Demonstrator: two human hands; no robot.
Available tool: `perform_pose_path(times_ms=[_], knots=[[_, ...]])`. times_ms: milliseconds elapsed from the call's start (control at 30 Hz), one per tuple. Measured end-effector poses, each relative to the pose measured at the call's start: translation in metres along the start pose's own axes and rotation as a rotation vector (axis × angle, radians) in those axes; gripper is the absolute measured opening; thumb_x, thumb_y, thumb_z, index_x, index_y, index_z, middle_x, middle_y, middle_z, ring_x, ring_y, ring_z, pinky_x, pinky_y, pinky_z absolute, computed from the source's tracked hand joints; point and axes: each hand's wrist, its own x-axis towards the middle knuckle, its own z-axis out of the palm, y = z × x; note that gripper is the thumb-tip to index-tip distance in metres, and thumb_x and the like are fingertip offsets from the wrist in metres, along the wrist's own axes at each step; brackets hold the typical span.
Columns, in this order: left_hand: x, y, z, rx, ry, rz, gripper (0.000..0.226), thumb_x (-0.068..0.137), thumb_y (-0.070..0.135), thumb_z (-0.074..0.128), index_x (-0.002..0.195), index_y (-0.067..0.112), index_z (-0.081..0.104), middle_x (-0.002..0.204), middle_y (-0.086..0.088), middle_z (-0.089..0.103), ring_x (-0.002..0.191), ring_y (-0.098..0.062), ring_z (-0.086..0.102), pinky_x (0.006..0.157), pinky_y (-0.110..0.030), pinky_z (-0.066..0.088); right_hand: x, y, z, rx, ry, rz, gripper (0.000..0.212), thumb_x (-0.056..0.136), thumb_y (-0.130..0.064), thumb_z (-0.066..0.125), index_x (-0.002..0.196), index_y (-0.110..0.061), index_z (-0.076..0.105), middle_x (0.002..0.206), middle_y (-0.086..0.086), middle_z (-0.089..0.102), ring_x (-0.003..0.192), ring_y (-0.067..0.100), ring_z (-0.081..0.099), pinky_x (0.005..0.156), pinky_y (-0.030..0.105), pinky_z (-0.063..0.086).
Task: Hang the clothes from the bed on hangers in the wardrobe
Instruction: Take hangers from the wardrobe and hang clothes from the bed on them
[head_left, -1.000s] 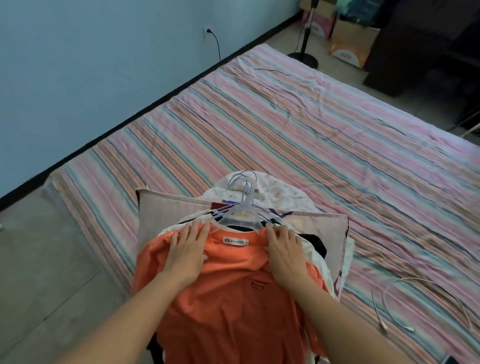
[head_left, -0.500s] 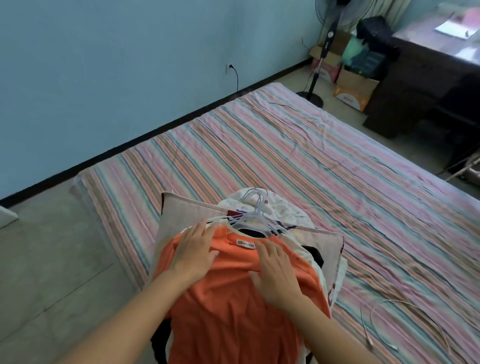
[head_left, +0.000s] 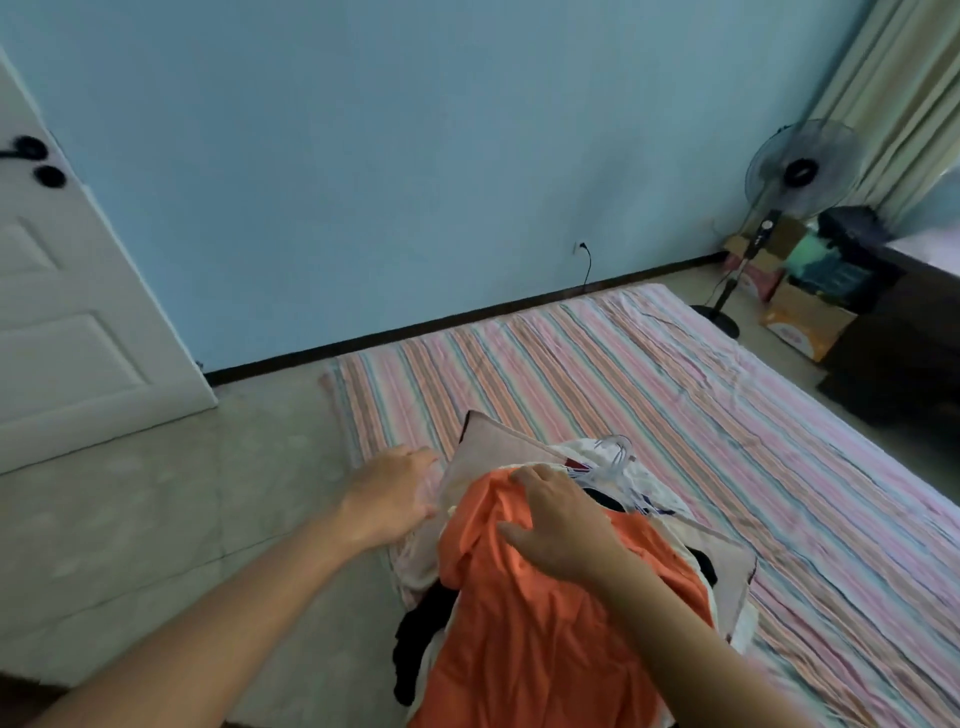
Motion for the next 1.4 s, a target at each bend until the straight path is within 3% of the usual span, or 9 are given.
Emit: perform_pose_path(times_ms=[167, 400, 500, 700, 1000, 1133, 1267, 1400], knots=[[-0.099, -0.045, -0.056, 0.012, -0.043, -0.116, 0.060, 0.087, 0.048, 0.065, 0.136, 0.020, 0.046, 0.132, -0.007, 0.053, 0.118, -0.026, 0.054, 0.091, -0.034, 0.047, -0.021, -0.105, -0.041, -0.083, -0.023, -0.183, 0.069, 0.084, -0.061, 0.060, 0.140, -0.023, 0.048, 0.137, -0.002, 0.053, 0.125, 0.019, 0.052, 0.099, 0.036, 0.046], [-0.233, -0.097, -0.114, -0.042, -0.109, -0.313, 0.079, 0.085, 0.055, 0.065, 0.150, 0.026, 0.032, 0.152, 0.001, 0.041, 0.134, -0.020, 0.044, 0.104, -0.035, 0.041, -0.047, -0.240, -0.066, -0.186, -0.053, -0.446, 0.067, 0.085, -0.059, 0.061, 0.141, -0.025, 0.046, 0.135, -0.002, 0.055, 0.117, 0.019, 0.056, 0.093, 0.036, 0.050], [-0.282, -0.110, -0.132, -0.068, -0.059, -0.388, 0.082, 0.084, 0.052, 0.068, 0.151, 0.028, 0.030, 0.152, 0.001, 0.040, 0.134, -0.019, 0.044, 0.104, -0.034, 0.041, -0.059, -0.289, -0.060, -0.199, -0.085, -0.558, 0.064, 0.088, -0.054, 0.062, 0.142, -0.024, 0.045, 0.130, -0.001, 0.056, 0.109, 0.017, 0.057, 0.085, 0.030, 0.046], [-0.369, -0.134, -0.150, -0.235, 0.082, -0.517, 0.077, 0.085, 0.040, 0.072, 0.149, 0.031, 0.032, 0.156, 0.005, 0.032, 0.140, -0.016, 0.036, 0.106, -0.034, 0.038, -0.080, -0.372, -0.050, -0.211, -0.131, -0.738, 0.064, 0.089, -0.051, 0.065, 0.143, -0.026, 0.042, 0.137, -0.003, 0.054, 0.114, 0.018, 0.056, 0.094, 0.032, 0.049], [-0.493, -0.164, -0.155, -0.319, 0.219, -0.740, 0.080, 0.087, 0.044, 0.069, 0.153, 0.028, 0.025, 0.157, 0.005, 0.029, 0.141, -0.014, 0.034, 0.109, -0.029, 0.034, -0.122, -0.485, -0.035, -0.267, -0.179, -1.004, 0.059, 0.090, -0.043, 0.067, 0.142, -0.027, 0.043, 0.133, -0.002, 0.056, 0.109, 0.019, 0.060, 0.086, 0.029, 0.052], [-0.543, -0.175, -0.160, -0.380, 0.290, -0.805, 0.079, 0.087, 0.041, 0.069, 0.153, 0.028, 0.026, 0.156, 0.006, 0.029, 0.139, -0.014, 0.036, 0.108, -0.033, 0.039, -0.136, -0.529, -0.026, -0.280, -0.183, -1.097, 0.062, 0.089, -0.047, 0.066, 0.143, -0.030, 0.041, 0.140, -0.005, 0.051, 0.124, 0.017, 0.052, 0.097, 0.032, 0.046], [-0.590, -0.187, -0.164, -0.363, 0.376, -0.853, 0.074, 0.086, 0.041, 0.070, 0.148, 0.032, 0.031, 0.151, 0.010, 0.034, 0.133, -0.009, 0.038, 0.100, -0.026, 0.039, -0.148, -0.570, -0.019, -0.268, -0.175, -1.169, 0.062, 0.088, -0.049, 0.066, 0.141, -0.031, 0.042, 0.137, -0.006, 0.051, 0.124, 0.017, 0.050, 0.099, 0.035, 0.047], [-0.633, -0.201, -0.167, -0.289, 0.427, -0.949, 0.079, 0.084, 0.046, 0.070, 0.150, 0.032, 0.029, 0.152, 0.006, 0.035, 0.135, -0.012, 0.038, 0.107, -0.033, 0.039, -0.165, -0.611, -0.009, -0.268, -0.190, -1.280, 0.059, 0.087, -0.049, 0.067, 0.139, -0.029, 0.045, 0.136, -0.004, 0.054, 0.123, 0.018, 0.051, 0.099, 0.036, 0.048]])
